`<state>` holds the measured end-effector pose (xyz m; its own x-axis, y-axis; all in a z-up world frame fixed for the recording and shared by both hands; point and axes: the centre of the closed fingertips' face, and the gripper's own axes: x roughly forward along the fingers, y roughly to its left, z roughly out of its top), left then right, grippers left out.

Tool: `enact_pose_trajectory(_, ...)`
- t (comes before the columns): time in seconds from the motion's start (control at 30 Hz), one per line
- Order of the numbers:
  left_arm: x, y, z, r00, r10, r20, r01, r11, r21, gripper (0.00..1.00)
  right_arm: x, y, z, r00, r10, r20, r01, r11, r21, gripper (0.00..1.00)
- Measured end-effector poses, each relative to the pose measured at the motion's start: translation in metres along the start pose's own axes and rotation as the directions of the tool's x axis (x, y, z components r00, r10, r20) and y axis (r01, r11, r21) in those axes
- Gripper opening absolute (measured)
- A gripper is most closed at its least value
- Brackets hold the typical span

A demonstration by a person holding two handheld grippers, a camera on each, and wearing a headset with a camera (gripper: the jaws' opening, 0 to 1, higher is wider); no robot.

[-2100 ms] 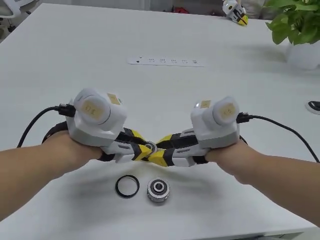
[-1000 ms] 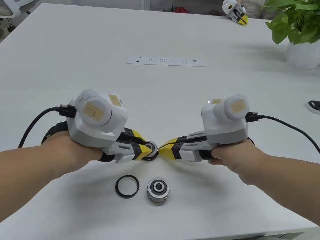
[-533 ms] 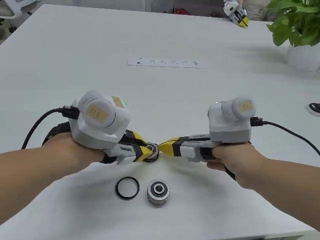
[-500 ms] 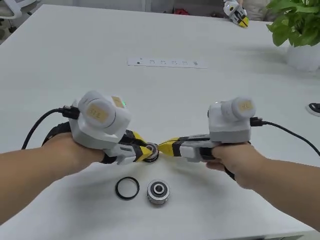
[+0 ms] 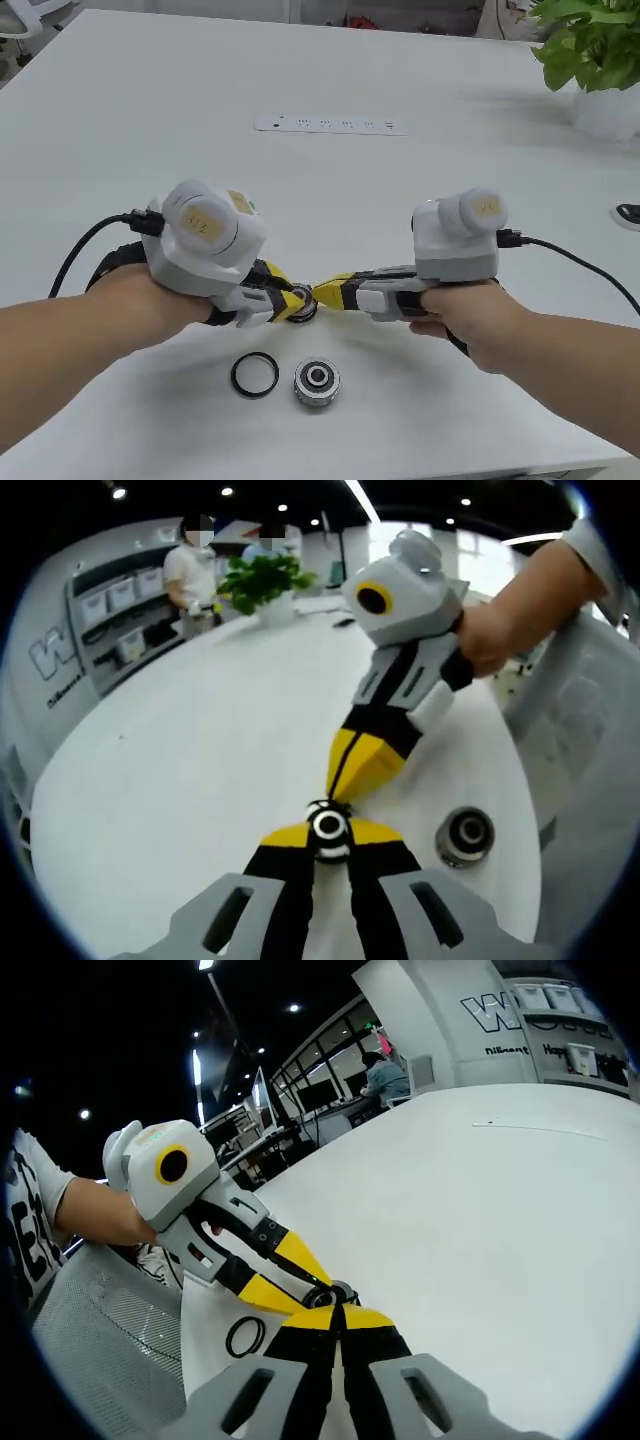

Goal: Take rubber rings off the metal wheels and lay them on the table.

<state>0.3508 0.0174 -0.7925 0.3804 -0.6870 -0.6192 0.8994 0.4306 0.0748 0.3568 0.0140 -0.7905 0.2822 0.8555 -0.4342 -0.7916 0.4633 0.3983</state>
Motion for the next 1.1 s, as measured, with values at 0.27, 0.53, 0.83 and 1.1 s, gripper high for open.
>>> enact_pose_trajectory(0.27,0.0,0.001,0.0,1.0,0.003,-0.003,-0.003,1.0,0.006,0.12,0.001,0.003,0.0,1.0,0.006,0.0,-0.006,1.0,-0.003,0.0)
enact_pose_trajectory(0.53,0.001,0.002,-0.001,1.0,0.004,-0.001,-0.004,1.0,0.003,0.12,0.002,0.006,0.001,0.9998,0.018,0.0,-0.018,1.0,-0.016,0.0)
enact_pose_trajectory(0.83,0.002,0.002,0.0,1.0,0.007,-0.003,-0.007,1.0,-0.009,0.12,0.006,0.015,0.007,0.9984,0.054,0.013,-0.054,0.998,-0.023,0.0)
enact_pose_trajectory(1.1,0.001,0.001,0.0,1.0,0.004,0.002,-0.004,1.0,0.006,0.13,0.001,0.009,0.006,0.9995,0.024,0.023,-0.024,1.0,0.0,0.0)
